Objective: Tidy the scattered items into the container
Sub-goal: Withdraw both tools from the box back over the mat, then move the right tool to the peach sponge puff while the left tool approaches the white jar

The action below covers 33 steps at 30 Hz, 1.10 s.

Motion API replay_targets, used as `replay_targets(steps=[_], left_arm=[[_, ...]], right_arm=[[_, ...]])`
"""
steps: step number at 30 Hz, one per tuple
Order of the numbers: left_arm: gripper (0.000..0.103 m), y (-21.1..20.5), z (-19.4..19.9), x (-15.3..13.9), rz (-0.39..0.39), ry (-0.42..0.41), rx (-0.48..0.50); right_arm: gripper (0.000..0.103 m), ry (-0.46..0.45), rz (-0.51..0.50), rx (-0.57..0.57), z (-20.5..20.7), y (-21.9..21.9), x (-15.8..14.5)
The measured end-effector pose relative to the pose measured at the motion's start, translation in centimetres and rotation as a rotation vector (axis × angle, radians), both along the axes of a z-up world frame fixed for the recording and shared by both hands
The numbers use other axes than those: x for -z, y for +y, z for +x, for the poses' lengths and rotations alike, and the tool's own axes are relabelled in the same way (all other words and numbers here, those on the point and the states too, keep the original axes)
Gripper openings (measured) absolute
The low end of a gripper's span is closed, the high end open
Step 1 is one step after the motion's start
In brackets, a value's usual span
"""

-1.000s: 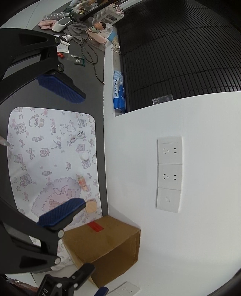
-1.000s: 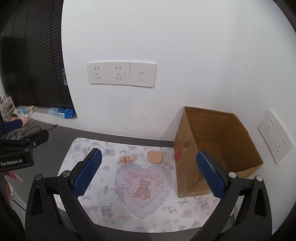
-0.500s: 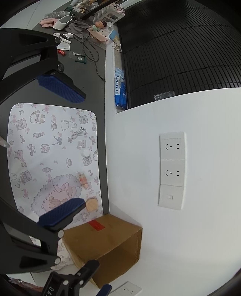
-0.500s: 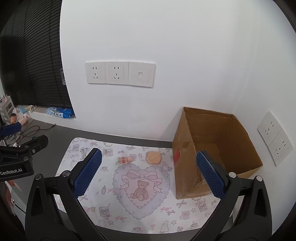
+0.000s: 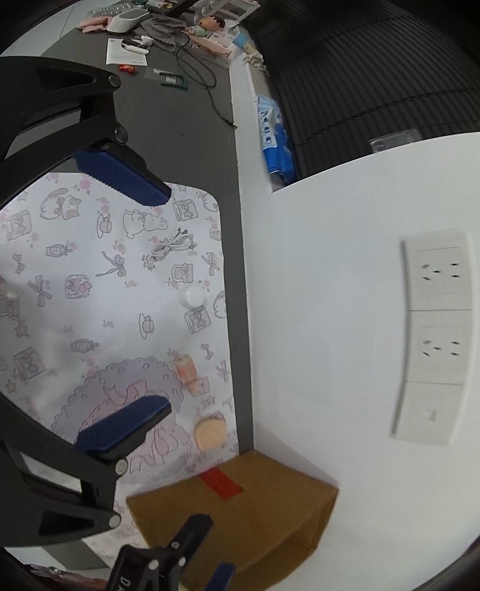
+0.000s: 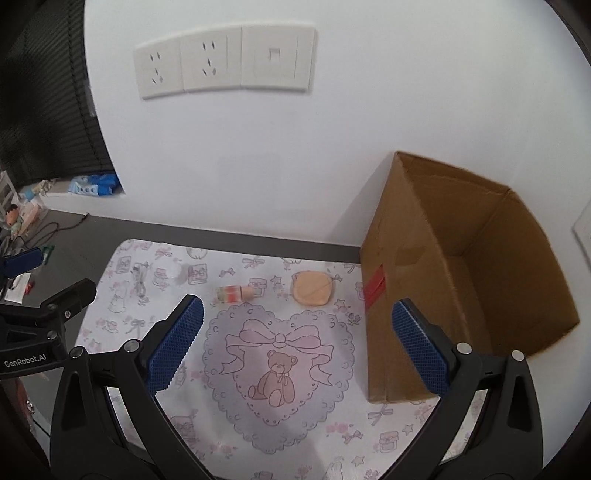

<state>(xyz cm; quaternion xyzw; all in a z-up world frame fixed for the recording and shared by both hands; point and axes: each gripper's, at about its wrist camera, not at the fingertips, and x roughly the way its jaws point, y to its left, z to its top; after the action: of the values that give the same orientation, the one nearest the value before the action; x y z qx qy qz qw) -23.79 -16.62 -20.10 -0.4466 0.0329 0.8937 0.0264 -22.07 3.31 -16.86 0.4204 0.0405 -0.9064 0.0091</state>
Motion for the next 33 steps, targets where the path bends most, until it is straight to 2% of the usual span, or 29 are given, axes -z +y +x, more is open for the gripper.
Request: replay_targets(steps=[8,18,27,33], left_arm=[[0.103,-2.2,-5.0,7.7,-0.015,-0.056,-0.052],[0.103,-0.8,-10.0,15.0,-0.015,-0.09,-0.028],[0.103,-0.3,-11.7,18.7,0.005,-0.136,-0.027],[0.103,-0.5,-11.6,18.8,0.031,-0.113,-0.036]], right_arm=[[0.103,-0.082,-0.008,0.023,-5.7,0.6,8.5],[0.103,-0.178,0.014,0.035,-10.5,0.7,17.2],[0.103,-0.228,0.008,0.061,-12.6,1.9,21.6],[0.103,-0.226,-0.051,0.079,-13.1,3.0,22.6]])
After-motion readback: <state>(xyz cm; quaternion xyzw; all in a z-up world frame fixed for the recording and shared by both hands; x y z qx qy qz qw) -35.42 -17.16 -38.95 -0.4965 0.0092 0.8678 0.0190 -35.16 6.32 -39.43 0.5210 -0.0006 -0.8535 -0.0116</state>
